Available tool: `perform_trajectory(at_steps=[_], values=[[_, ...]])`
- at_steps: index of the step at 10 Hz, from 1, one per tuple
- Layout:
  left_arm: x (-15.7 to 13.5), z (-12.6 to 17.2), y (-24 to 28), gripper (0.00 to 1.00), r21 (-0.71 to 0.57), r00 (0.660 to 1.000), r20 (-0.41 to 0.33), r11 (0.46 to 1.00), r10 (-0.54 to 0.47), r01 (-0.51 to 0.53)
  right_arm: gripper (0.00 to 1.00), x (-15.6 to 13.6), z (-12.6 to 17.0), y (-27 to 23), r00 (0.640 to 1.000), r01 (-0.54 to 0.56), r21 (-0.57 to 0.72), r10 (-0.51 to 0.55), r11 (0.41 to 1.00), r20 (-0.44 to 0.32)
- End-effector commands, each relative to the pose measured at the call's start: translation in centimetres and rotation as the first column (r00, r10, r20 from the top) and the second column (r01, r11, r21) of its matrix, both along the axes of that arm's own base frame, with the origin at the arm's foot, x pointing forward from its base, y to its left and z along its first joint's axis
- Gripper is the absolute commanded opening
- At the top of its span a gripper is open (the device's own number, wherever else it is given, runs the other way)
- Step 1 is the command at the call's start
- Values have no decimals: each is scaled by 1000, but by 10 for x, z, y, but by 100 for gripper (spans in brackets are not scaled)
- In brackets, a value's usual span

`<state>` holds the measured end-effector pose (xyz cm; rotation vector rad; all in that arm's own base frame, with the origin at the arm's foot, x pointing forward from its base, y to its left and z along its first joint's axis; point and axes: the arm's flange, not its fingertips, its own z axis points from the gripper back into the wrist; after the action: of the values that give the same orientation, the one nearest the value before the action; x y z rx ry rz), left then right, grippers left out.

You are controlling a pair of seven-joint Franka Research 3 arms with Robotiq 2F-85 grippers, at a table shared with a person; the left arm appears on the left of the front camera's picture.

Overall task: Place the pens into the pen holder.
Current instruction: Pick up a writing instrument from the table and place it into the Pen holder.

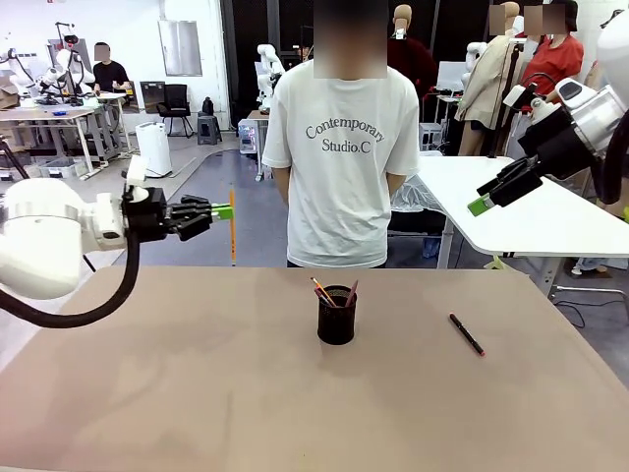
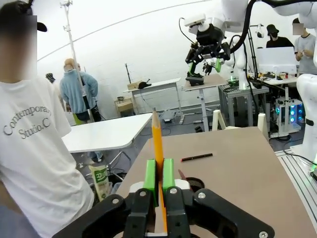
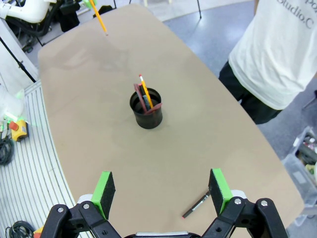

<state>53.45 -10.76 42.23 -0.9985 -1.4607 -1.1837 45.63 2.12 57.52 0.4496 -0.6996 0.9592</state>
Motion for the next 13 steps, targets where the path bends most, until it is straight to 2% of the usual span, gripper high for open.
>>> perform_trajectory(at_steps=[1, 8, 10, 11, 13], values=[[10, 2, -18, 0, 10, 998, -16, 999, -53, 53, 100, 0, 1, 0, 1000, -3, 4, 3, 1000, 1], [25, 6, -107, 0, -54, 970, -1, 969, -241, 241, 100, 0, 1, 0, 1000, -3, 4, 3, 1000, 1], [30, 3, -132, 0, -98, 976, -11, 972, -215, 213, 100, 0, 1, 0, 1000, -3, 4, 3, 1000, 1], [30, -1, -146, 0, -124, 970, 13, 962, -242, 242, 100, 0, 1, 0, 1000, -3, 4, 3, 1000, 1], [36, -17, -166, 0, -140, 966, -2, 956, -260, 258, 100, 0, 1, 0, 1000, -3, 4, 3, 1000, 1]])
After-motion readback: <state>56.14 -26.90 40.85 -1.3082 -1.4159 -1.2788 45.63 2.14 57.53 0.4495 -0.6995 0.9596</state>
